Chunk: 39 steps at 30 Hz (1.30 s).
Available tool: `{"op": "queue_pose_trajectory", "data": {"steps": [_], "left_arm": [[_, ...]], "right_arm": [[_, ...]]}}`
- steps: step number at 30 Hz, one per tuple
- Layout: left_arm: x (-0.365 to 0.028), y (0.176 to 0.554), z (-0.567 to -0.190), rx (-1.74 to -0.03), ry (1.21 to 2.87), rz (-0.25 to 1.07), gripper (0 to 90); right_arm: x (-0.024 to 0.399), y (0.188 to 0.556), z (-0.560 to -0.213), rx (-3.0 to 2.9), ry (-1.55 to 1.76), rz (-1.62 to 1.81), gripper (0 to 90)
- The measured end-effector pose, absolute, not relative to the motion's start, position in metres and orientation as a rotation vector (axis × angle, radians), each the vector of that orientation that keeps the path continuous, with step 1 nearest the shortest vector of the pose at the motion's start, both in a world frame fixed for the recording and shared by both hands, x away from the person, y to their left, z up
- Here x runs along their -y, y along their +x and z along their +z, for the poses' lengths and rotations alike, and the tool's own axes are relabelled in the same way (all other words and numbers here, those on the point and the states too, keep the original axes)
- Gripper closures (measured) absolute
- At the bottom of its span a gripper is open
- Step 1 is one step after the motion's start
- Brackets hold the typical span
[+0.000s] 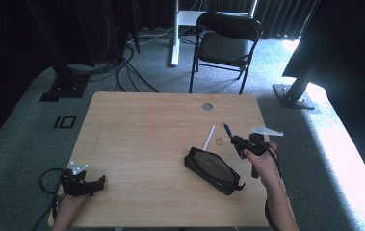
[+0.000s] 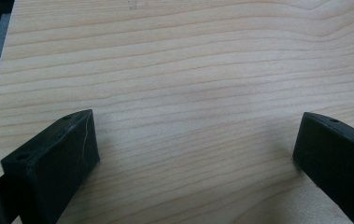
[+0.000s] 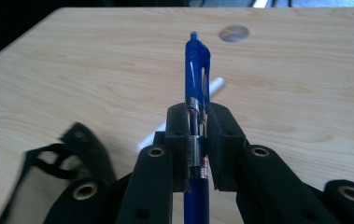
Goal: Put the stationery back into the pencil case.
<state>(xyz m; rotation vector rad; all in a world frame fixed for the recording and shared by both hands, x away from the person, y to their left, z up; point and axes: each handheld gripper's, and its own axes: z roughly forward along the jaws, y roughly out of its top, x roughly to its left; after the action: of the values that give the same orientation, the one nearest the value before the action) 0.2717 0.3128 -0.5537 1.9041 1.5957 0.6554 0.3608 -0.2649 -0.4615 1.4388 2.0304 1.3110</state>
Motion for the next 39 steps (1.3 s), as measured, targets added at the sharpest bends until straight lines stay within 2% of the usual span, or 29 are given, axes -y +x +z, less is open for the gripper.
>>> {"op": "queue_pose_trajectory", "data": {"steps": [14, 39], "left_arm": [[-0.313, 0.272, -0.554, -1.596, 1.904, 0.655, 0.4], [-0.313, 0.272, -0.554, -1.596, 1.904, 0.656, 0.4]], "right_arm": [[0.241, 0.341, -0.451, -2.189, 1.273, 1.446, 79.5], [0.214, 0.331, -0.467, -2.534, 1.048, 1.327, 79.5]]}}
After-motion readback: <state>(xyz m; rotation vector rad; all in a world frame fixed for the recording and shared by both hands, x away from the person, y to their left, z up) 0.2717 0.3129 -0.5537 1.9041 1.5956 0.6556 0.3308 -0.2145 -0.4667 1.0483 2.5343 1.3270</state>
